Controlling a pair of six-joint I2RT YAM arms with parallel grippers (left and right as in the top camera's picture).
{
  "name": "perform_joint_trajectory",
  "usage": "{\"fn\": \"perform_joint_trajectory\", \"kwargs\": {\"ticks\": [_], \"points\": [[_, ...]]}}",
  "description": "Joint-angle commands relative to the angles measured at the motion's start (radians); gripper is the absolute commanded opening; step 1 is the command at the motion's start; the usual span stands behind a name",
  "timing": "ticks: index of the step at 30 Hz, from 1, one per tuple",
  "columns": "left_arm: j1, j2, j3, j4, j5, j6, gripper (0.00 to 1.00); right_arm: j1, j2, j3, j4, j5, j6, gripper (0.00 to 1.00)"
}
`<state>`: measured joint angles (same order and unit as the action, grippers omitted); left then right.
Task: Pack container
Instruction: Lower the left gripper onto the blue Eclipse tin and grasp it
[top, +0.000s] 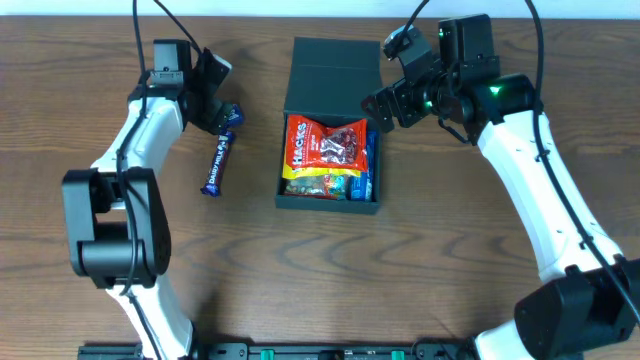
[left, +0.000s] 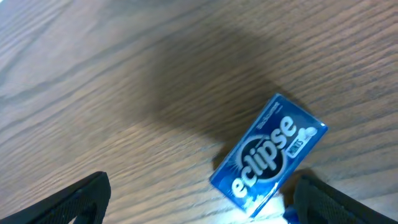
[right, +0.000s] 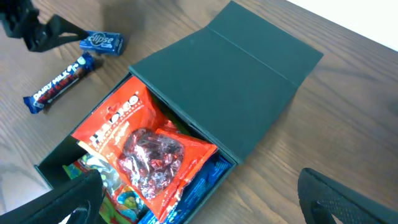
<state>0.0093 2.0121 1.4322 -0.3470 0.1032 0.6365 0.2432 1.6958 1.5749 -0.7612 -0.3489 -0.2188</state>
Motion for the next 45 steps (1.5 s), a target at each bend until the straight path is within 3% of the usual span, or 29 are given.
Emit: {"fn": "perform_joint_trajectory", "kwargs": {"ticks": [1, 16, 30, 37, 45], "points": [[0.003, 0.049, 0.016, 0.028, 0.028, 0.042, 0.96, -0.009, -0.002, 0.000, -0.003, -0.014, -0.007, 0.99], [0.002, 0.095, 0.016, 0.027, 0.154, 0.041, 0.97, -0.009, -0.001, 0.000, -0.012, -0.014, -0.007, 0.99], [0.002, 0.147, 0.016, 0.033, 0.186, 0.029, 1.00, -0.009, -0.001, 0.000, 0.018, -0.014, -0.007, 0.99], [0.002, 0.154, 0.016, 0.032, 0.169, 0.009, 0.71, -0.009, -0.001, 0.000, 0.018, -0.013, -0.007, 0.99], [0.002, 0.153, 0.018, 0.039, 0.141, -0.059, 0.56, -0.009, -0.001, 0.000, 0.021, 0.030, -0.007, 0.99]]}}
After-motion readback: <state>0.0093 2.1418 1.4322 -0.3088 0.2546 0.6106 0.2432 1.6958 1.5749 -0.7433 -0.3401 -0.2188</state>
